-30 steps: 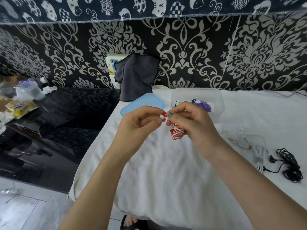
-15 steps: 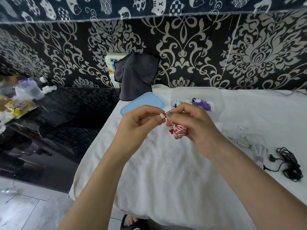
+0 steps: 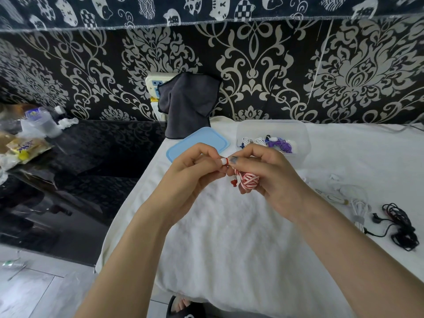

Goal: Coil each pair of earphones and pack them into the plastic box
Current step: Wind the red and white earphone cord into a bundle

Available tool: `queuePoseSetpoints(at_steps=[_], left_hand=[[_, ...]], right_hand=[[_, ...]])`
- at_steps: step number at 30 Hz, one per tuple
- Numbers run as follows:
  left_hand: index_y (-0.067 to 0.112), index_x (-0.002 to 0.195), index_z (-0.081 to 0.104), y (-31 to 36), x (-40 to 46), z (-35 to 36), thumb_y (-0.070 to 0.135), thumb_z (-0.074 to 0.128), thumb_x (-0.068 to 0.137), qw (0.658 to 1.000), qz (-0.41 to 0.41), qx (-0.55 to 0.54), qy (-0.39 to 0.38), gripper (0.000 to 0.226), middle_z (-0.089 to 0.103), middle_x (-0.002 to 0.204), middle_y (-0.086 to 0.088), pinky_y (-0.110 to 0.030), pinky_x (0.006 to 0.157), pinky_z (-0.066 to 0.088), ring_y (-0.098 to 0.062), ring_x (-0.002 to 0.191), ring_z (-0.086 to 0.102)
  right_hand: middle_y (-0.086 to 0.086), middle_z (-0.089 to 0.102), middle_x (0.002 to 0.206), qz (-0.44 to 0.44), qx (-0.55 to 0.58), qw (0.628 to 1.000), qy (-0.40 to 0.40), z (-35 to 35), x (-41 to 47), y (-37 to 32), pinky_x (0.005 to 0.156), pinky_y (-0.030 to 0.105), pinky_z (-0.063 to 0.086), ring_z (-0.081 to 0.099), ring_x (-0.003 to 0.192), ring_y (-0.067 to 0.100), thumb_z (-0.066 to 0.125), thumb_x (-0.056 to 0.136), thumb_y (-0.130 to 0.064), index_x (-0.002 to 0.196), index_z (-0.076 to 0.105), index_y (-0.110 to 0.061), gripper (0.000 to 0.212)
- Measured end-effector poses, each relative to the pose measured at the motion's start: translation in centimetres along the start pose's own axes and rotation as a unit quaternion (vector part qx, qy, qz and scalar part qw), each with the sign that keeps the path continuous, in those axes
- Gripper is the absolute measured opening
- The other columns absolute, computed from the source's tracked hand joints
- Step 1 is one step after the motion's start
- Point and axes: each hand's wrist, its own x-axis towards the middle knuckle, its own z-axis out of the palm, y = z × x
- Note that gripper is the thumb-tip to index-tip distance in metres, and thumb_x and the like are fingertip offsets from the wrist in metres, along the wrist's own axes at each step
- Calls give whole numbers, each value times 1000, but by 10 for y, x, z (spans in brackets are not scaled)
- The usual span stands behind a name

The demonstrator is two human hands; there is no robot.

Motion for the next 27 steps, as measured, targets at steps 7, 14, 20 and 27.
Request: queuePoseSetpoints(at_steps=[7,14,20,27], left_hand=[[6,91,63,-2,1,5,-7,58,95,999,45,23,17,14,70,84,-13,-43,99,56,-30,87,69],[10,90,67,-5,-1,5,-4,64,94,987,122,100,35,14,73,90,-11,-46,95,57,-28,88,72],[2,93,69,-6,0,6,-1,66,92,983,149,103,39,4,75,83,-7,-27,82,56,-21,82,74],[-10,93,67,-8,-2,11,-4,67,92,982,160,91,52,6,77,82,-8,-24,81,57,-18,82,75]], right_hand=[[13,68,77,12,14,1000,10,0,0,1,57,30,51,58,64,25,67,90,-7,98,65,9,18],[11,69,79,22,30,999,13,1,-1,-2,55,27,50,55,71,26,67,89,-10,88,69,-5,5],[9,69,76,29,49,998,31,7,-1,-2,53,27,50,56,58,20,68,90,-10,81,69,-7,9],[12,69,78,60,114,991,35,9,0,-2,52,27,49,55,50,16,66,92,-9,85,72,-5,10]])
